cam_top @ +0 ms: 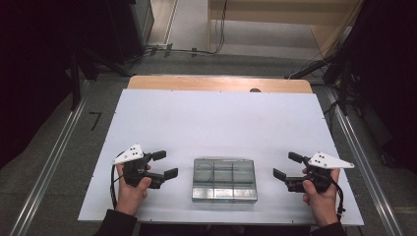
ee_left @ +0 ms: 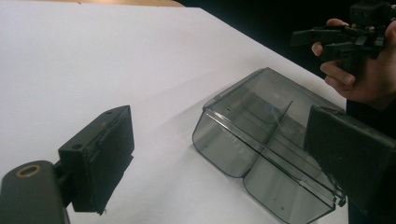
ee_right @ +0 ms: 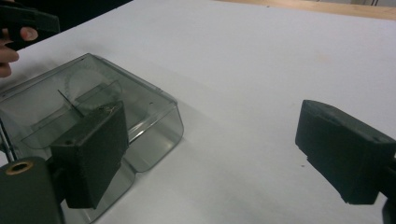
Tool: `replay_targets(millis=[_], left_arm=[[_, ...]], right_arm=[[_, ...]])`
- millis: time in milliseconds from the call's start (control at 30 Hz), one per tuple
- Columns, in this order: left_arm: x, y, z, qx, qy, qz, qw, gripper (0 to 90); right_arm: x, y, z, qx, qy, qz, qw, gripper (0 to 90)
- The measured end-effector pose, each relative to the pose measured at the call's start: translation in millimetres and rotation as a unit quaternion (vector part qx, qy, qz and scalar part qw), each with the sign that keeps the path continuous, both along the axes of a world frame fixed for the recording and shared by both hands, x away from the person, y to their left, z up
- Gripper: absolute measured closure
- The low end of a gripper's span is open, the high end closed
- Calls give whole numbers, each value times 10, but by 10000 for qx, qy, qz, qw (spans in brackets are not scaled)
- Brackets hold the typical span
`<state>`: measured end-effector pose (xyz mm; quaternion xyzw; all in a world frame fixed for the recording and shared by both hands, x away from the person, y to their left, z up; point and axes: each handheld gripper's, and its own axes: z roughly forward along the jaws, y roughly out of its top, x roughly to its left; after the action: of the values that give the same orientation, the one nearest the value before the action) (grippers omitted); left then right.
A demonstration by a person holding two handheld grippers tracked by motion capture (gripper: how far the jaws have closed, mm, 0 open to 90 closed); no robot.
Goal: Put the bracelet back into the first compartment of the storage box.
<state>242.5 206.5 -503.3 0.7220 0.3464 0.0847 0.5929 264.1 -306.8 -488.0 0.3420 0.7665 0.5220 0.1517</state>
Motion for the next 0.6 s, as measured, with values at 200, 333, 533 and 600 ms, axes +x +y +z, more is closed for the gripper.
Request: replay_targets(millis=[200,333,533,600], left_arm=[[-8,89,-7,3,-77,29,10000,13],[-9,164,-19,-16,-67,136,9999,6],[-7,274,-55,32,-48,314,9995,6],[-7,313,-63,47,-66,360,9993,6]], right_arm=[[25,-174,-7,119,-54,-175,9998,46],[37,-300,-17,217,-93,-253,9994,5],[66,-496,-61,327,-70,-455,9984,0],[70,-555,-71,365,-104,-523,9979,0]])
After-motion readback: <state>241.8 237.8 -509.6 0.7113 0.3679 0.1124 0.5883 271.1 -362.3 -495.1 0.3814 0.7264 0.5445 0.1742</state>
